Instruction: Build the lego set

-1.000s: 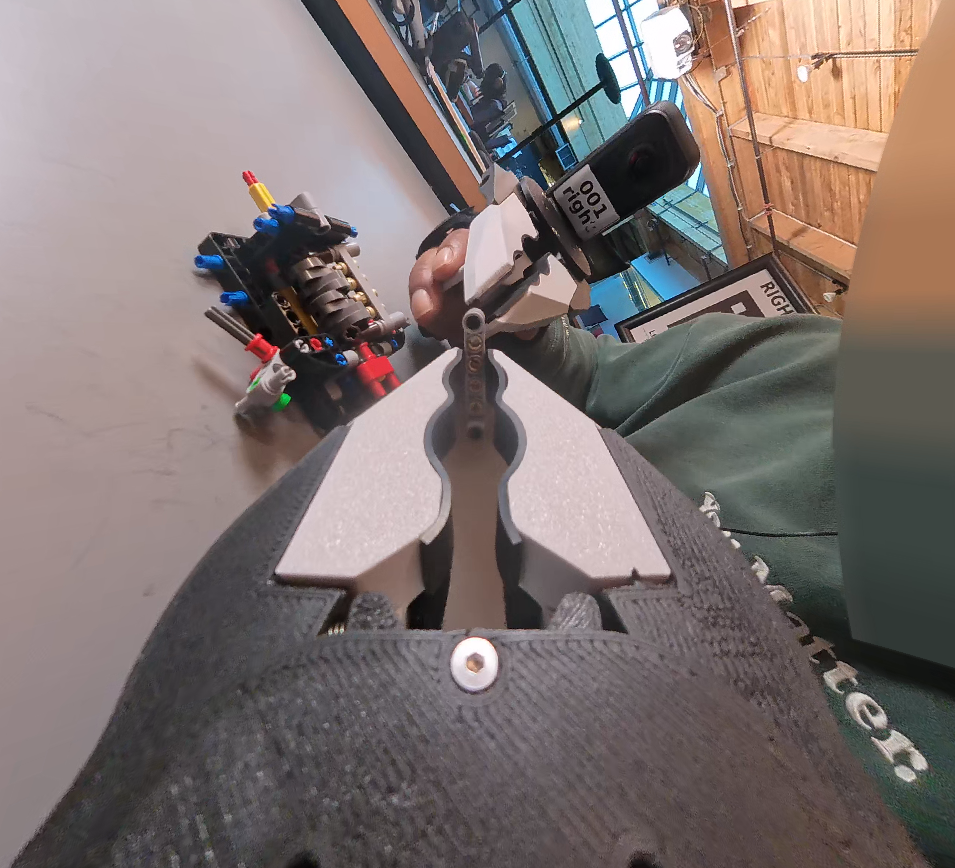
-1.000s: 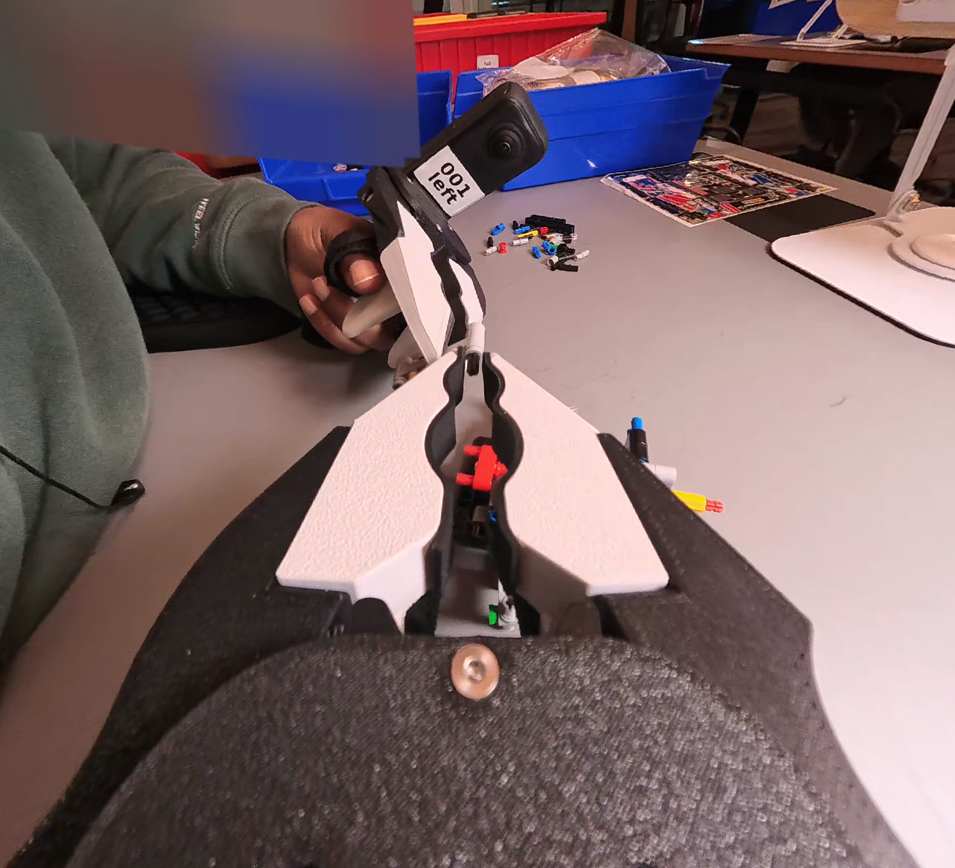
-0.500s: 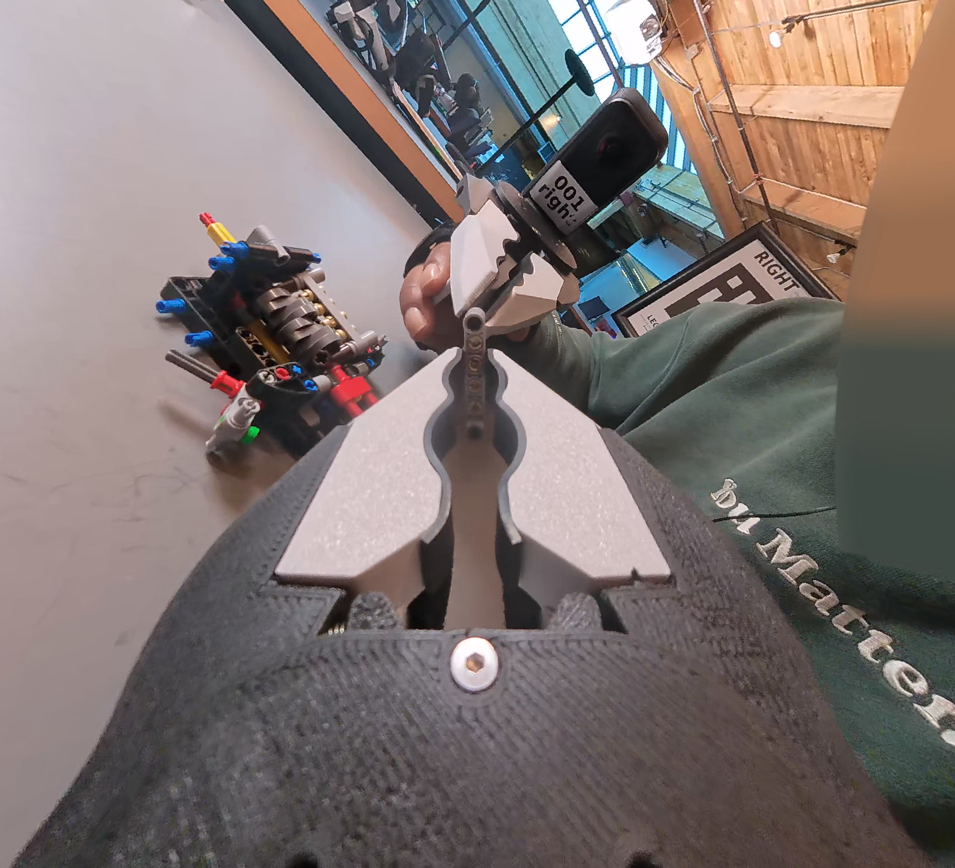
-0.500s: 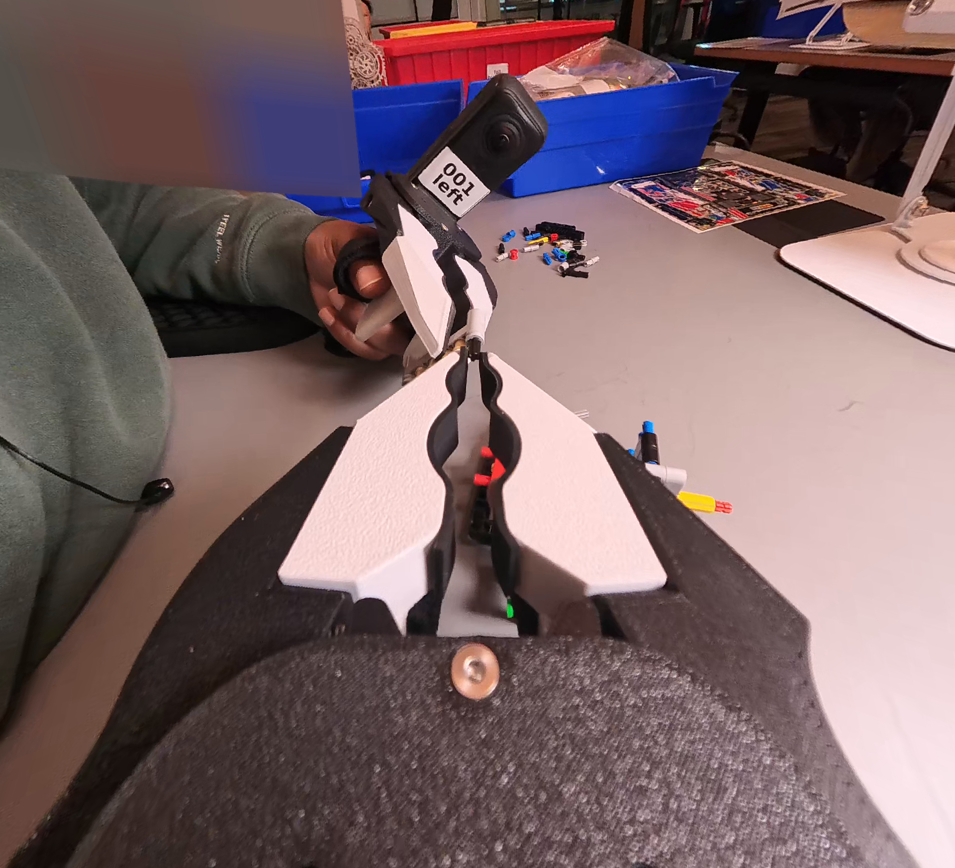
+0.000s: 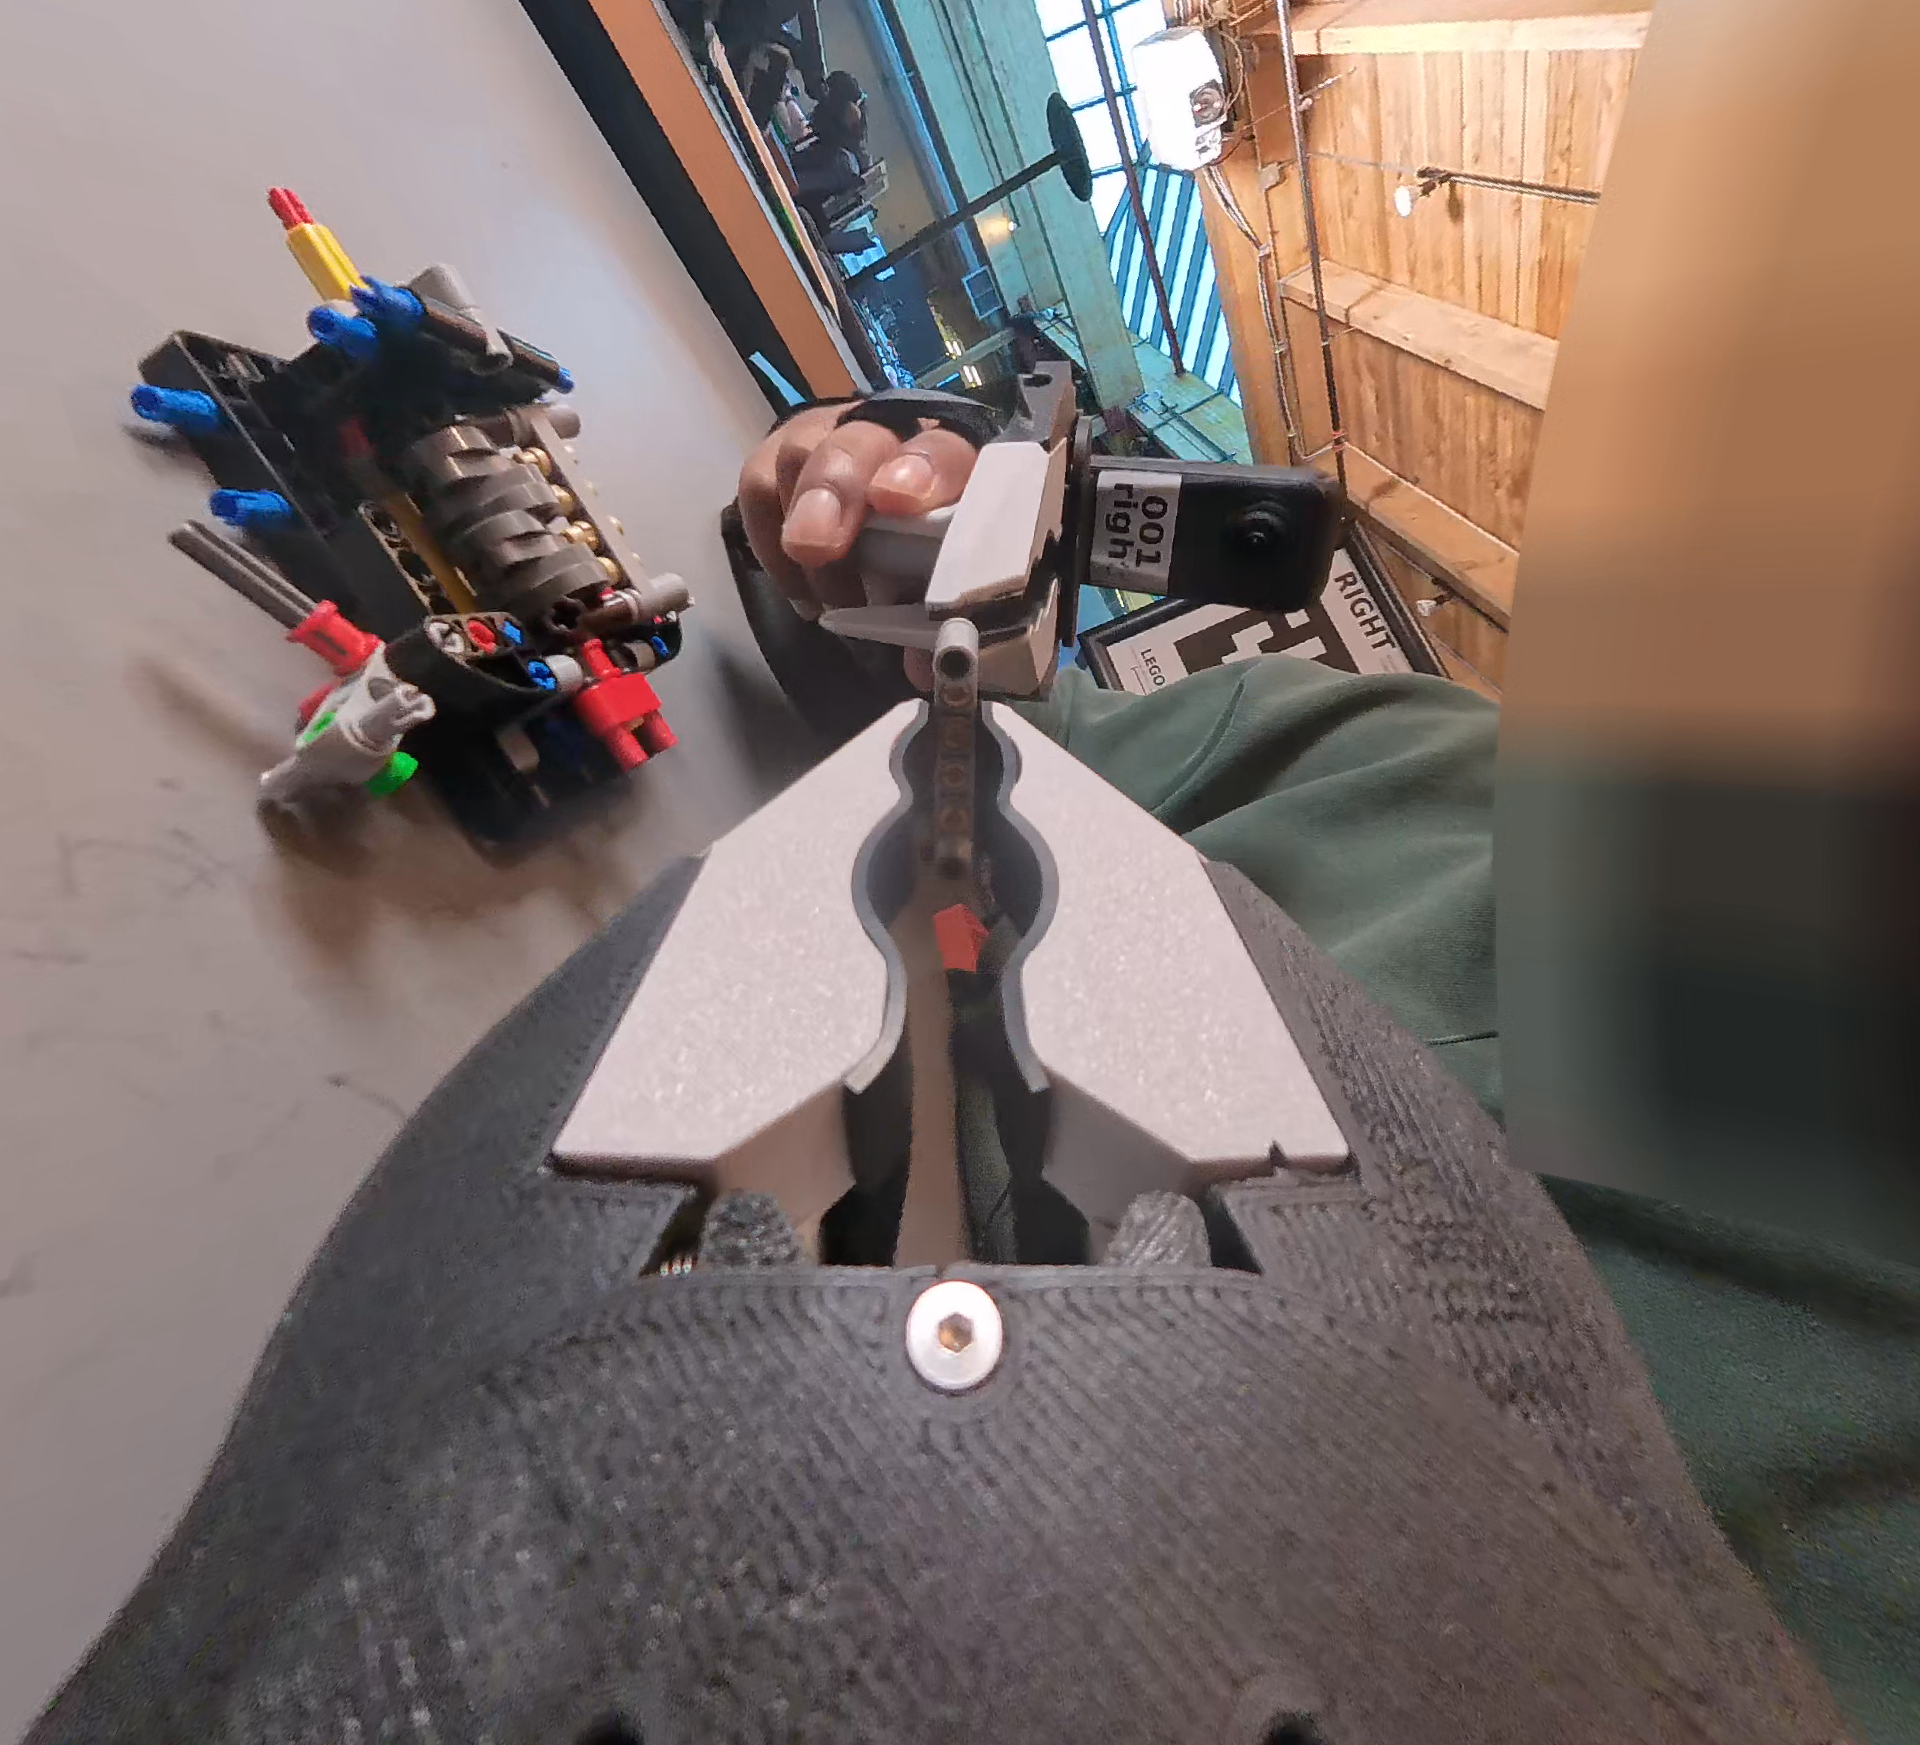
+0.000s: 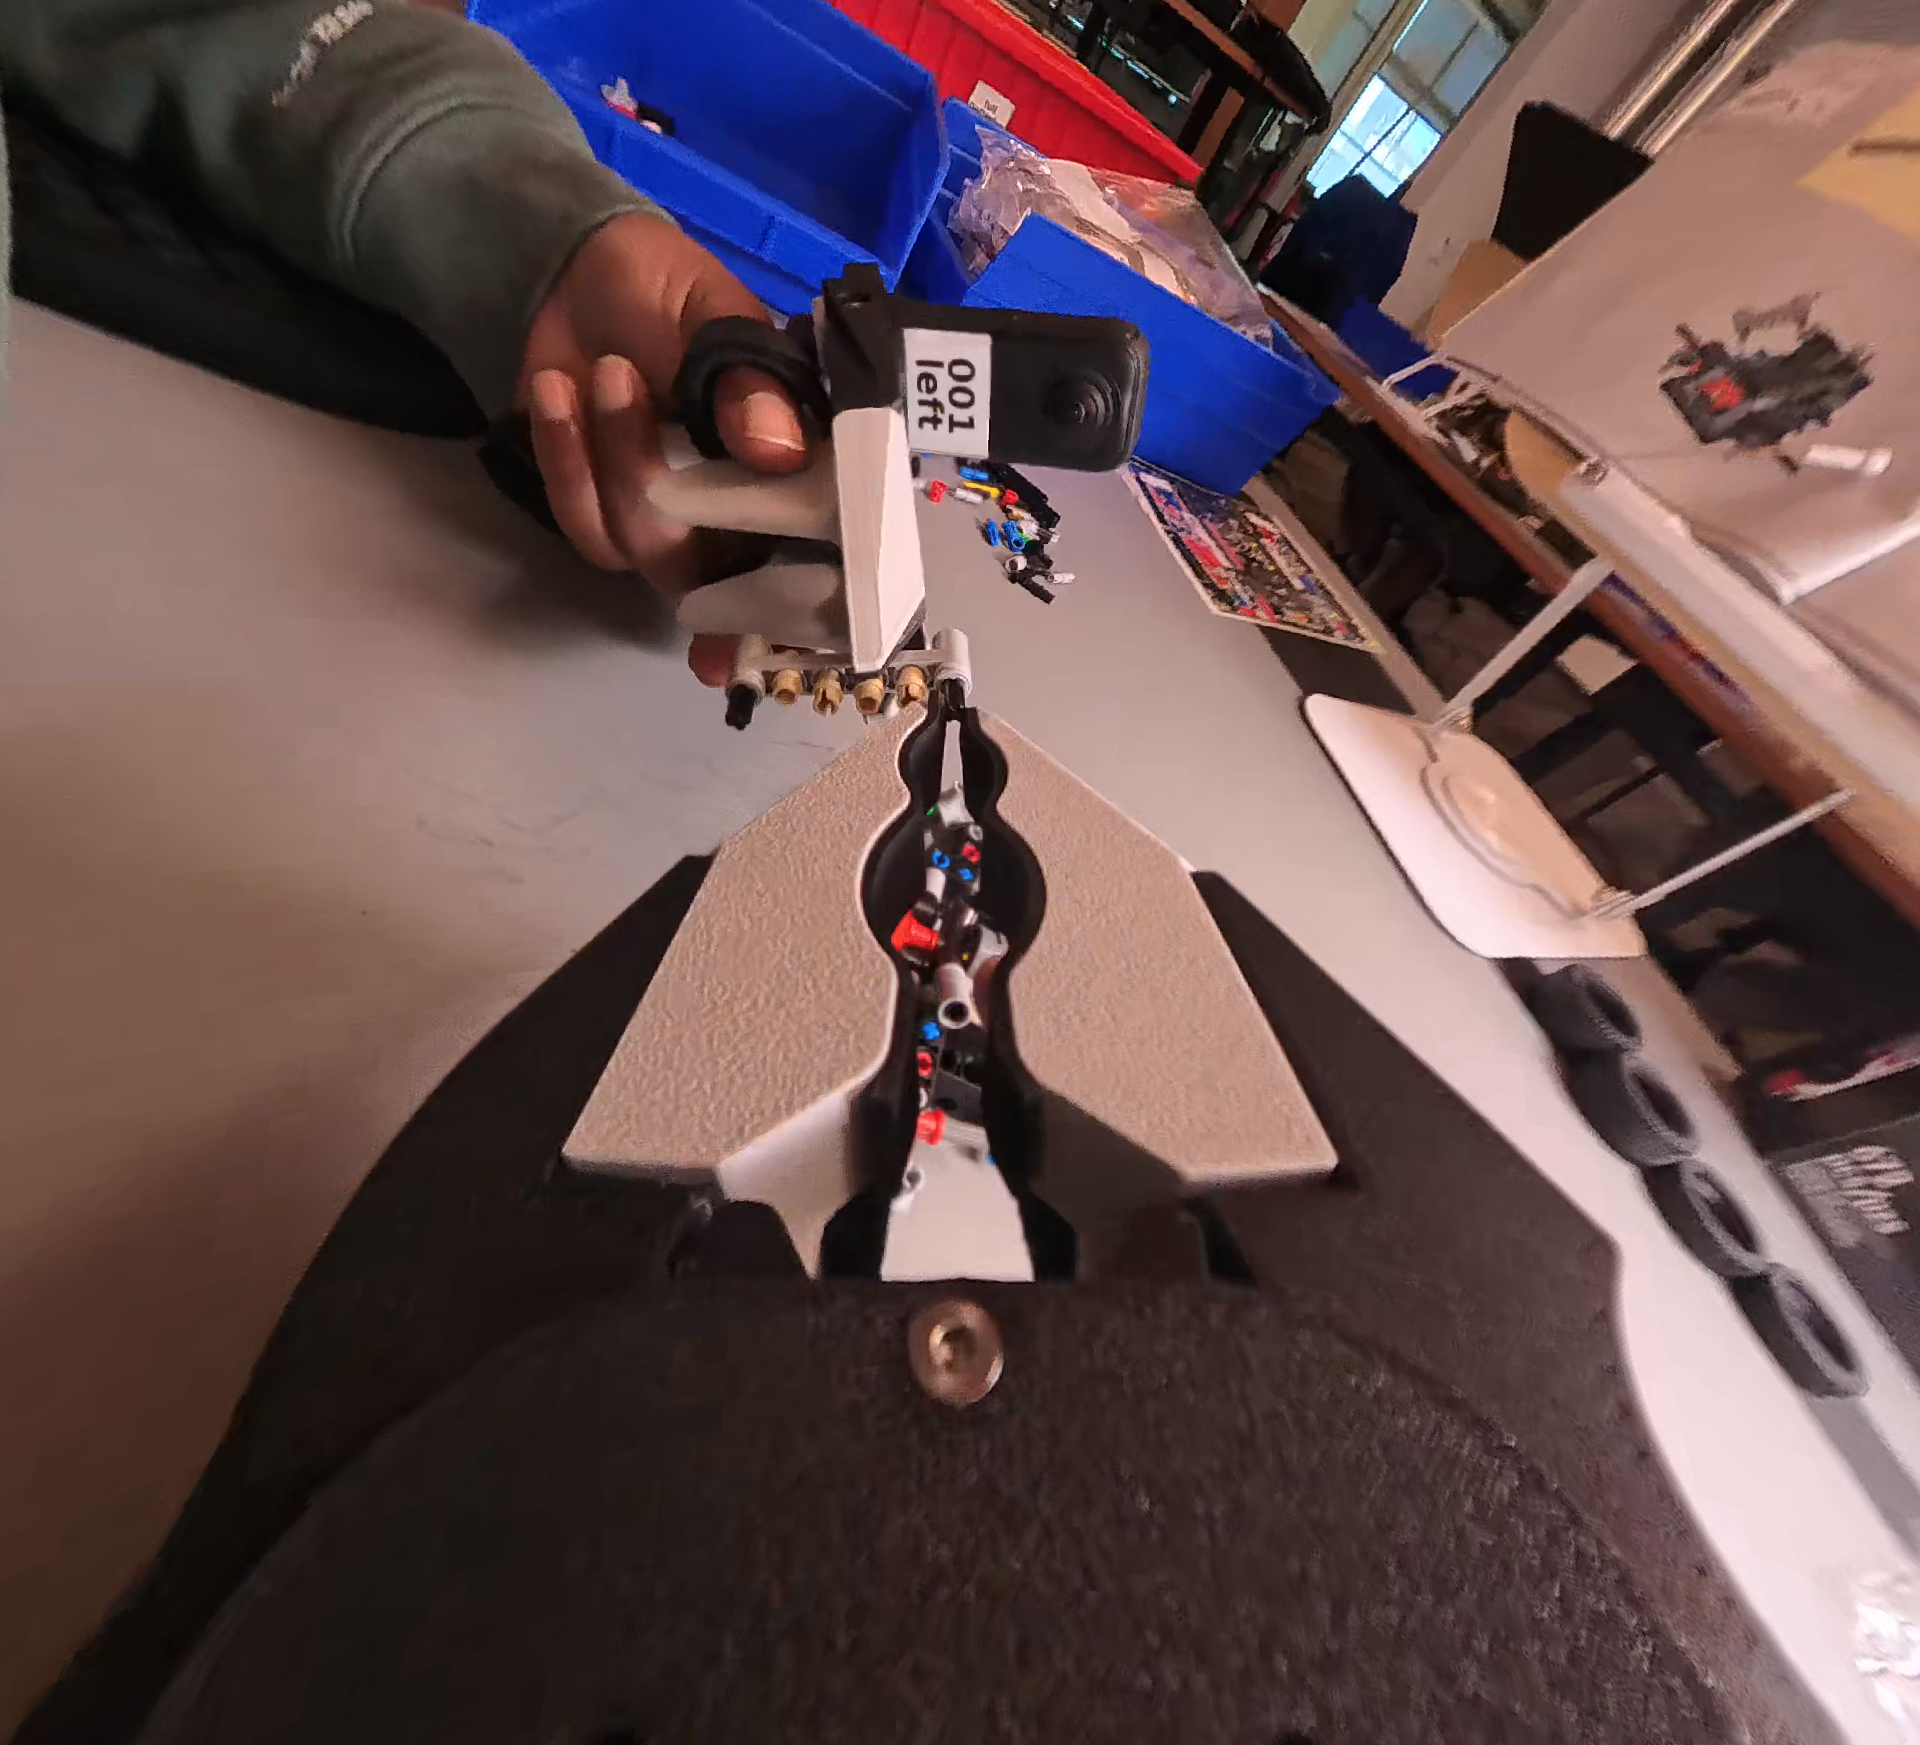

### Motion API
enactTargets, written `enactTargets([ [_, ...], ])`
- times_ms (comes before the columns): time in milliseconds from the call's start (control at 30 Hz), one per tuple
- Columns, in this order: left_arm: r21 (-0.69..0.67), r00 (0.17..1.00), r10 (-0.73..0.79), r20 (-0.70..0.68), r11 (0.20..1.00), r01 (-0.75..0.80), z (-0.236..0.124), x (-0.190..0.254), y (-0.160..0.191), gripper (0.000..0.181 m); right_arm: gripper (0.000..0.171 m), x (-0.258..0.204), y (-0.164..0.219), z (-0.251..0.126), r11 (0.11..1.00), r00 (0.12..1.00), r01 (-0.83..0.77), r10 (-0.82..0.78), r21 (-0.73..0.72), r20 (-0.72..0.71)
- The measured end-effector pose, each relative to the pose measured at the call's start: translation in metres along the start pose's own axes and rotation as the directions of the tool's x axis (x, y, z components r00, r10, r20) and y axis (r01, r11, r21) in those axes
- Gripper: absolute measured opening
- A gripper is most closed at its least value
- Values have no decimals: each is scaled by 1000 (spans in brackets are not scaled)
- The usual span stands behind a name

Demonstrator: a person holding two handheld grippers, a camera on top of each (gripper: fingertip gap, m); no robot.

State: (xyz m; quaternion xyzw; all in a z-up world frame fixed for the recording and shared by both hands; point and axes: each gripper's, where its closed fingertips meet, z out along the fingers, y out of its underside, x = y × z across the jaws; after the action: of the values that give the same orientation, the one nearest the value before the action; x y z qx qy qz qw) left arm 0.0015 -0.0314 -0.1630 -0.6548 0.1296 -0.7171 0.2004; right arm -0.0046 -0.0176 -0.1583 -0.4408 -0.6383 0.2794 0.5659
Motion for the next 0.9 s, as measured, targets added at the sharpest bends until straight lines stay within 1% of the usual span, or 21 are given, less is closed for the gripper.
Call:
enactTargets([
  [33, -1, 1000, -4, -6, 1000, 4, 0, 1, 0, 5, 0, 0, -1, 0, 999, 999, 35, -35, 0, -9],
  [67, 1, 1000, 2, -12, 1000, -2, 0, 2, 0, 5, 1, 0, -2, 0, 999, 999, 37, -36, 11, -16],
  [100, 3, 1000, 18, -13, 1000, -18, 0, 3, -1, 5, 1, 1, -4, -1, 999, 1000, -22, 22, 32, -9],
  [133, 1, 999, 42, -6, 999, -42, 0, 4, -1, 5, 1, 1, -5, -1, 991, 992, -127, 126, 48, 22],
  [167, -1, 998, 67, 2, 998, -67, 0, 5, -1, 5, 3, 1, -5, -1, 970, 970, -236, 233, 55, 64],
  [200, -2, 996, 85, 4, 996, -85, 0, 6, -1, 5, 4, 1, -7, -1, 948, 947, -312, 305, 59, 97],
  [267, -8, 994, 113, 14, 994, -112, 0, 6, -1, 5, 8, 3, -9, -2, 919, 917, -389, 379, 69, 126],
  [333, -9, 991, 134, 21, 991, -134, 0, 6, -1, 5, 5, 1, -10, -2, 897, 894, -435, 421, 72, 154],
  [567, -14, 987, 161, 28, 987, -161, 0, 7, 0, 6, 3, 0, -12, -2, 907, 902, -417, 404, 65, 151],
  [800, -8, 993, 121, 6, 993, -121, 1, 9, 0, 5, 3, 0, -13, -2, 958, 958, -278, 271, 75, 92],
  [900, -10, 994, 108, 1, 994, -108, 1, 9, 1, 5, 3, -1, -13, -3, 963, 963, -260, 253, 75, 89],
])
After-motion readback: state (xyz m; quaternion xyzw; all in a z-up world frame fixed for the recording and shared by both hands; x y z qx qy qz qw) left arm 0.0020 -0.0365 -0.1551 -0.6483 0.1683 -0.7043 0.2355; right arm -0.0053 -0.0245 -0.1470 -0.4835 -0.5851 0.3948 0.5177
